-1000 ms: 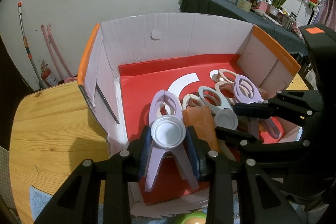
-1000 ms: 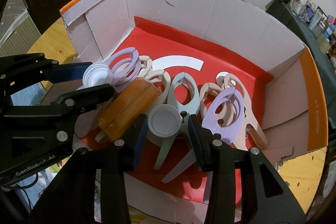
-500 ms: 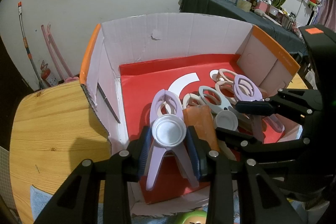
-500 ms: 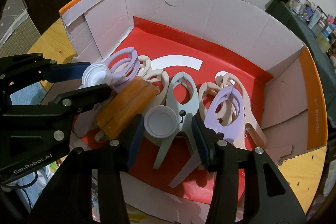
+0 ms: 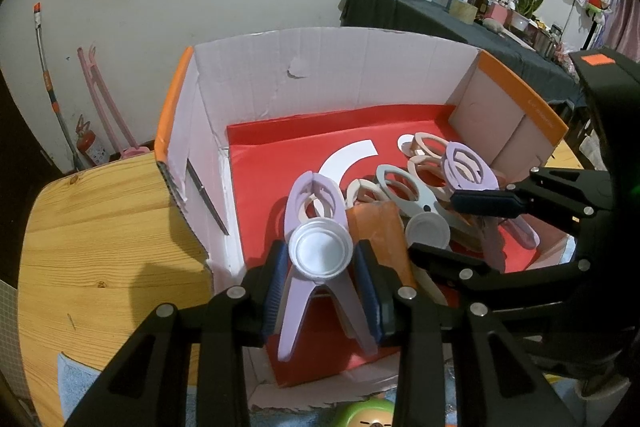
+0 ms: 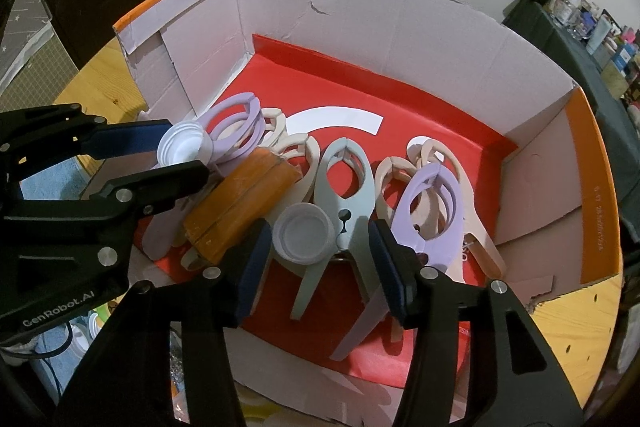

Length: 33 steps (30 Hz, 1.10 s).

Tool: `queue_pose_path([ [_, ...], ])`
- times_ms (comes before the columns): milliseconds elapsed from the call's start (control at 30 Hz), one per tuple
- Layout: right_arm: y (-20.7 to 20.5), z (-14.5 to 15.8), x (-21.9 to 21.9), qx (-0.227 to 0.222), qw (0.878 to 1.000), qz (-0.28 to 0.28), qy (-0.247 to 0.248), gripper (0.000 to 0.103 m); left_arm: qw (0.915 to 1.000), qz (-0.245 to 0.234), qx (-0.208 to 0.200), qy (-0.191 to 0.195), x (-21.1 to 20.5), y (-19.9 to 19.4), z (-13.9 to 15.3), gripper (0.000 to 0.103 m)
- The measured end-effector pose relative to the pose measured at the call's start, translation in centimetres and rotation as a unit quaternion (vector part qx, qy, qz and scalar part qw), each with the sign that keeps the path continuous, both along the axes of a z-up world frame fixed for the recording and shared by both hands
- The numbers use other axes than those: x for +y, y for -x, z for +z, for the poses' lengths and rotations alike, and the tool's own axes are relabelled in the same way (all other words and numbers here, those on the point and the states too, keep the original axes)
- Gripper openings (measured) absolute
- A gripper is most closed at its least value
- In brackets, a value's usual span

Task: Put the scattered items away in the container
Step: 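Lower white cap into red box with left tool while right lowers lid, then open left tool releasing cap while right tool releases lid among clothespins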

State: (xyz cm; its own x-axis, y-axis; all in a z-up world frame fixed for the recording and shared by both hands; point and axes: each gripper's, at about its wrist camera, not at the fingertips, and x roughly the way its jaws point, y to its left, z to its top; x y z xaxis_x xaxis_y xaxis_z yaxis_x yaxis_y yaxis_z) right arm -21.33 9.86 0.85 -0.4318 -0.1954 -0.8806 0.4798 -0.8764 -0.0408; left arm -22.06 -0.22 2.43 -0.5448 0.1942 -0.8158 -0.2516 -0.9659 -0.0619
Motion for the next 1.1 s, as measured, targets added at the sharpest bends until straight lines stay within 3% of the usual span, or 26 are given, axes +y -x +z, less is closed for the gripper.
queue_pose_path([
  [200,0.0,0.1,0.0,0.001,1.000,0.000,0.001,0.050,1.0000,0.001,0.001,-0.001,0.0,0.0,0.0,0.037],
  [333,0.2,0.1,-0.1,0.004,1.000,-0.001,0.002,0.050,1.0000,0.006,0.002,-0.003,0.0,0.0,0.2,0.044],
  [700,0.0,1.1,-0.3,0.013,1.000,-0.001,0.005,0.055,0.9999,0.005,0.013,-0.008,-0.3,-0.5,1.1,0.044],
  [1100,-1.9,3.4,0.2,0.040,0.999,-0.012,0.008,0.058,0.9989,0.000,0.043,-0.018,-0.8,-3.2,4.0,0.052],
])
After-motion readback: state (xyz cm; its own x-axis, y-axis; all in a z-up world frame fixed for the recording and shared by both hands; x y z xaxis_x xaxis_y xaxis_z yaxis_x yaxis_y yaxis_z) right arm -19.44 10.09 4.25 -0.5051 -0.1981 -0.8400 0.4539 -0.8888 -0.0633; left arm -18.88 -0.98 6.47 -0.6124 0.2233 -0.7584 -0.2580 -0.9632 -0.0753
